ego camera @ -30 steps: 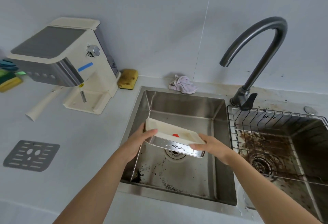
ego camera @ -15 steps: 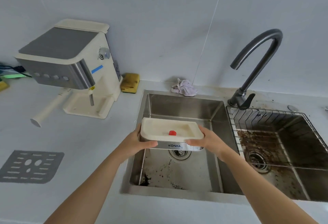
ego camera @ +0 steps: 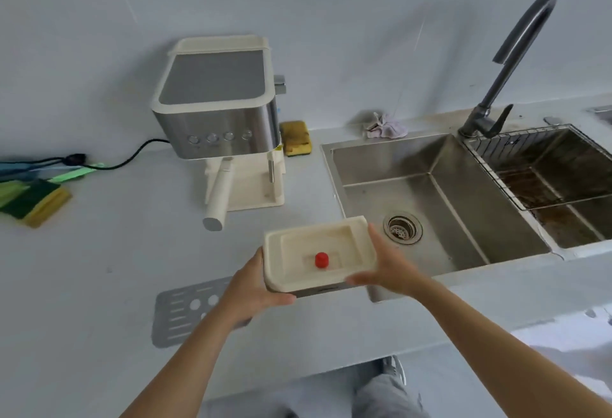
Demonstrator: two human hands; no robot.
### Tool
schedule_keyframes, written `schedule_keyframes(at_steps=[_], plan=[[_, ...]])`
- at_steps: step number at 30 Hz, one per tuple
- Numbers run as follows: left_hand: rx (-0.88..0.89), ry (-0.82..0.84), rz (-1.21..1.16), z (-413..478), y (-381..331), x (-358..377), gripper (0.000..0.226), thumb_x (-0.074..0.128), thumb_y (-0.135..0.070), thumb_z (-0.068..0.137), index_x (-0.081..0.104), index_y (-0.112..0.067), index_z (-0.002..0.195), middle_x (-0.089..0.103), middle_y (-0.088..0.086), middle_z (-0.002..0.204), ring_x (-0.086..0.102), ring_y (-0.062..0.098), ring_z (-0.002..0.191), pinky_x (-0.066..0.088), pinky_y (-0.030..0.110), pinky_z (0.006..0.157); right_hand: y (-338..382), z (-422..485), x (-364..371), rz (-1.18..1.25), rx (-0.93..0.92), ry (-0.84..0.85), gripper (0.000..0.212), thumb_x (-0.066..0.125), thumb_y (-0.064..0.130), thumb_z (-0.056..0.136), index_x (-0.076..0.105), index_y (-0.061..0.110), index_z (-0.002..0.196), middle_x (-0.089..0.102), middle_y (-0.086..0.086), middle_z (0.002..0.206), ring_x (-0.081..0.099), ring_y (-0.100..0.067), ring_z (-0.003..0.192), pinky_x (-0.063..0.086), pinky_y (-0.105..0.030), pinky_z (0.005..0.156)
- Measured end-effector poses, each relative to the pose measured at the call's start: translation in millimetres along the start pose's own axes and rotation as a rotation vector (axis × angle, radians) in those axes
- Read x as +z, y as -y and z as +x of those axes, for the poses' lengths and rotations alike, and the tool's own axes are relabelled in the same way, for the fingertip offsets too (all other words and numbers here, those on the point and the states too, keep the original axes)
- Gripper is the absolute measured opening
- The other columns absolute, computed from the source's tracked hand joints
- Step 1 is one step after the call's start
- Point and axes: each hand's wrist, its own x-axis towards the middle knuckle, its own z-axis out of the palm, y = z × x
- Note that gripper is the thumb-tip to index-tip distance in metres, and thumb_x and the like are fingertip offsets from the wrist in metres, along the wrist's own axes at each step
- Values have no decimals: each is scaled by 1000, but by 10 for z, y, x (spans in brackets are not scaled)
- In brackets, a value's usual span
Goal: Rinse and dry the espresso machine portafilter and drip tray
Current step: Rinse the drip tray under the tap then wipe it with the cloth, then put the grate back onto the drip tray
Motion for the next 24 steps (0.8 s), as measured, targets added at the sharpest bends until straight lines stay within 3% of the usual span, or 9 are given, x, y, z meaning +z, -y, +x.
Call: schedule_keyframes(at_steps=[3, 7, 10, 17, 21, 24], plan=[[3, -7, 70, -162, 161, -11, 88, 85, -21, 56, 36, -26, 130, 55, -10, 118, 52, 10, 106, 42, 21, 82, 7, -122, 221, -48, 12, 0, 108, 83, 35, 55, 16, 34, 140, 49, 7, 121, 51, -17, 108, 53, -33, 77], [-42, -37, 194, -270, 322, 103, 90, 85, -32, 51, 39, -20, 128, 52, 0, 121, 50, 16, 111, 44, 30, 92, -84, -201, 361, -124, 1, 4, 115, 85, 35, 56, 8, 27, 142, 41, 6, 129, 44, -19, 116, 45, -30, 87], [-46, -91, 388, -305, 393, 212, 91, 82, -45, 51, 40, -17, 127, 48, 1, 118, 46, 20, 113, 39, 31, 94, -150, -195, 401, -163, -24, 27, 119, 86, 33, 55, 7, 22, 144, 37, 2, 135, 37, -19, 123, 40, -43, 102], [-116, -62, 545, -308, 446, 294, 101, 74, -55, 57, 28, -12, 136, 39, 4, 137, 28, 25, 134, 25, 37, 110, -229, -126, 468, -299, -81, 53, 122, 86, 36, 53, 9, 11, 144, 31, 0, 141, 27, -17, 132, 21, -33, 113], [-125, -52, 596, -331, 451, 288, 107, 72, -57, 60, 20, -10, 141, 28, 7, 147, 19, 25, 140, 21, 38, 113, -242, -127, 494, -382, -46, 84, 123, 84, 37, 55, 5, 5, 143, 29, -3, 142, 24, -20, 132, 22, -37, 115], [-151, -18, 650, -355, 487, 264, 115, 69, -61, 64, 8, -8, 146, 9, 10, 156, 1, 26, 145, 11, 39, 117, -207, -135, 493, -416, -20, 101, 124, 83, 39, 57, 1, 4, 144, 23, -5, 147, 18, -23, 138, 18, -41, 117]])
